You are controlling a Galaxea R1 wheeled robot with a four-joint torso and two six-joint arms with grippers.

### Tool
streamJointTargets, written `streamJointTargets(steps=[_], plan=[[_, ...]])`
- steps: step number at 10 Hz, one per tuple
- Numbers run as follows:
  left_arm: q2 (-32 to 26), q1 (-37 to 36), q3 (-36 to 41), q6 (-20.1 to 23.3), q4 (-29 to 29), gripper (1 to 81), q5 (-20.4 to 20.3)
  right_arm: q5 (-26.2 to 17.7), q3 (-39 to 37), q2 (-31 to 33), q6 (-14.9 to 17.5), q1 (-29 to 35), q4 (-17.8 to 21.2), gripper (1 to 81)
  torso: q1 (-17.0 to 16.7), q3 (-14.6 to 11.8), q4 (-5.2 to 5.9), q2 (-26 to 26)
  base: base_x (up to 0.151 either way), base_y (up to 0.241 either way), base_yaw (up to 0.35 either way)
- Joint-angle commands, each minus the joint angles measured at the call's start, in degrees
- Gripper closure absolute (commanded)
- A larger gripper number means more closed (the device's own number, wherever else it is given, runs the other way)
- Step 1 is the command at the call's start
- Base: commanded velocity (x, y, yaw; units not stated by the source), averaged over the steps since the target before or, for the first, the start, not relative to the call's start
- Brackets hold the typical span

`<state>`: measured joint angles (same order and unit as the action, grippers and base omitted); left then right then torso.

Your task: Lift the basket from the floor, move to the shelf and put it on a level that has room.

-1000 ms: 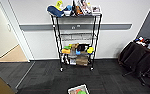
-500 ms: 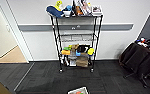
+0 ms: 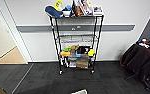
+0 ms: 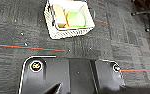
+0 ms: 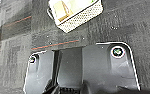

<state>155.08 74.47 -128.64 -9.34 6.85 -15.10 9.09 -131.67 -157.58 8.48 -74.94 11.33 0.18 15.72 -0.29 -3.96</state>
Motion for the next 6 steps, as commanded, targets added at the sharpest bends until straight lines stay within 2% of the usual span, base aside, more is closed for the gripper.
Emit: streamJointTargets(steps=[1, 6], plan=[[-1.08, -2.71, 0.58, -0.33, 0.97, 1.0, 1.83, -2.77, -0.51, 0.48, -0.22, 2.72, -0.60, 1.0, 0.00, 0.00, 0.00, 0.00, 0.108, 0.000, 0.000], [-1.08, -2.09, 0.49, -0.24, 0.97, 1.0, 1.83, -2.77, -0.68, 0.39, 0.04, 2.28, -0.69, 1.0, 0.00, 0.00, 0.00, 0.00, 0.107, 0.000, 0.000]])
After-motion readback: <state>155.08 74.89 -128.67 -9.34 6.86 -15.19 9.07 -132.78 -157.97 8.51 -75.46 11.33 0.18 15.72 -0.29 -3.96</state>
